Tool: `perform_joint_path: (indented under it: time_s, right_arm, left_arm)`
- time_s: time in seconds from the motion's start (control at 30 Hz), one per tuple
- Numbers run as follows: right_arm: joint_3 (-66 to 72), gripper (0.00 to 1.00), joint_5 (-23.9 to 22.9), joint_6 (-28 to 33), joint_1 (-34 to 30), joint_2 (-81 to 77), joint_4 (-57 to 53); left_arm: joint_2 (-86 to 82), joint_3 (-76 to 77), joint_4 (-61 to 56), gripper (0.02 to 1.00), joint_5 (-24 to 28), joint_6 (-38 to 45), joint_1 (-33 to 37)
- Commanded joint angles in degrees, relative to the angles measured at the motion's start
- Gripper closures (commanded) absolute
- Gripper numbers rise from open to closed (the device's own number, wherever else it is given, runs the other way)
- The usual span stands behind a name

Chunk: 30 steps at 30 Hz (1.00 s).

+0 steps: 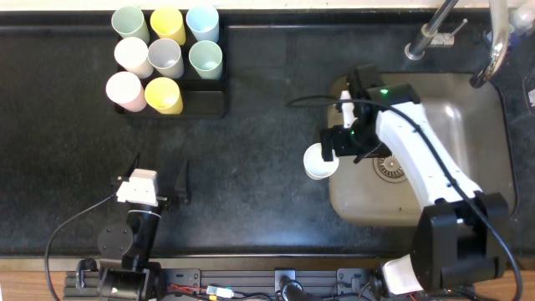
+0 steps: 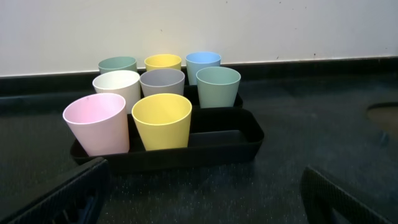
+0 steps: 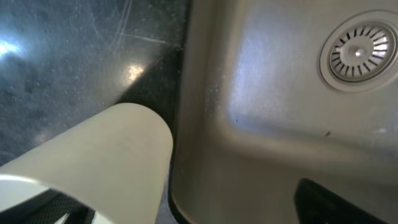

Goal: Store Cups

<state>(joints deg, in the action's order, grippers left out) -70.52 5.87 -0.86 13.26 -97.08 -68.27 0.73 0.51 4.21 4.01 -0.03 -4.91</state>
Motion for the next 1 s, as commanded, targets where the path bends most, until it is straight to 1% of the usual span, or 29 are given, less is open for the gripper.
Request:
perform_joint_path:
  time_s: [0.03, 0.07, 0.1, 0.13, 0.17, 0.2, 0.3, 0.33, 0.37, 0.5, 0.6, 0.7, 0.8, 0.87, 1.0]
  right_arm:
    - [-1.53, 0.148, -1.05, -0.48, 1.38, -0.42, 1.05]
    - [-1.53, 0.200, -1.03, -0.50, 1.46, -0.42, 1.09]
    - [-1.53, 0.279, -1.03, -0.52, 1.46, -0.42, 1.09]
    - [-1.53, 0.437, -1.03, -0.72, 1.46, -0.42, 1.07]
    - [-1.53, 0.551, -1.03, -0.92, 1.46, -0.42, 1.05]
    - [-1.53, 0.630, -0.94, -0.92, 1.46, -0.42, 1.01]
    - [-1.53, 0.825, -0.79, -0.90, 1.46, -0.42, 0.98]
    - [-1.53, 0.910, -0.72, -0.90, 1.46, -0.42, 0.98]
    - [-1.53, 0.954, -0.39, -0.87, 1.46, -0.42, 1.01]
    - [-1.60, 0.954, 2.08, -0.87, 1.46, -0.24, 1.09]
    - [-2.34, 0.956, 3.08, -0.87, 1.46, 0.83, 1.03]
    - [-6.32, 0.956, 3.96, -1.57, 1.53, 2.51, -0.55]
    - [-15.80, 0.958, 3.96, -3.63, 2.34, 3.41, -4.52]
    - [-24.90, 0.958, 3.91, -5.62, 3.54, 3.37, -7.50]
    - [-43.95, 0.958, 1.99, -9.05, 8.50, 2.60, -10.08]
  left_arm:
    - [-0.59, -0.07, 0.22, 0.018, -0.09, -0.83, -0.33]
    - [-0.59, -0.07, 0.22, 0.018, -0.09, -0.83, -0.33]
    - [-0.59, -0.07, 0.22, 0.018, -0.09, -0.83, -0.33]
    - [-0.59, -0.07, 0.22, 0.018, -0.09, -0.85, -0.33]
    - [-0.59, -0.07, 0.22, 0.018, -0.09, -0.83, -0.33]
    - [-0.59, -0.07, 0.22, 0.018, -0.09, -0.83, -0.33]
    - [-0.59, -0.07, 0.22, 0.018, -0.09, -0.83, -0.33]
    - [-0.59, -0.07, 0.22, 0.018, -0.09, -0.83, -0.33]
    - [-0.59, -0.07, 0.22, 0.018, -0.09, -0.83, -0.33]
    - [-0.59, -0.07, 0.22, 0.018, -0.09, -0.83, -0.33]
    - [-0.59, -0.07, 0.22, 0.018, -0.09, -0.83, -0.33]
    - [-0.59, -0.07, 0.22, 0.018, -0.09, -0.83, -0.33]
    - [-0.59, -0.07, 0.22, 0.018, -0.09, -0.83, -0.33]
    - [-0.59, -0.07, 0.22, 0.018, -0.09, -0.83, -0.33]
    - [-0.59, -0.07, 0.22, 0.018, -0.09, -0.83, -0.33]
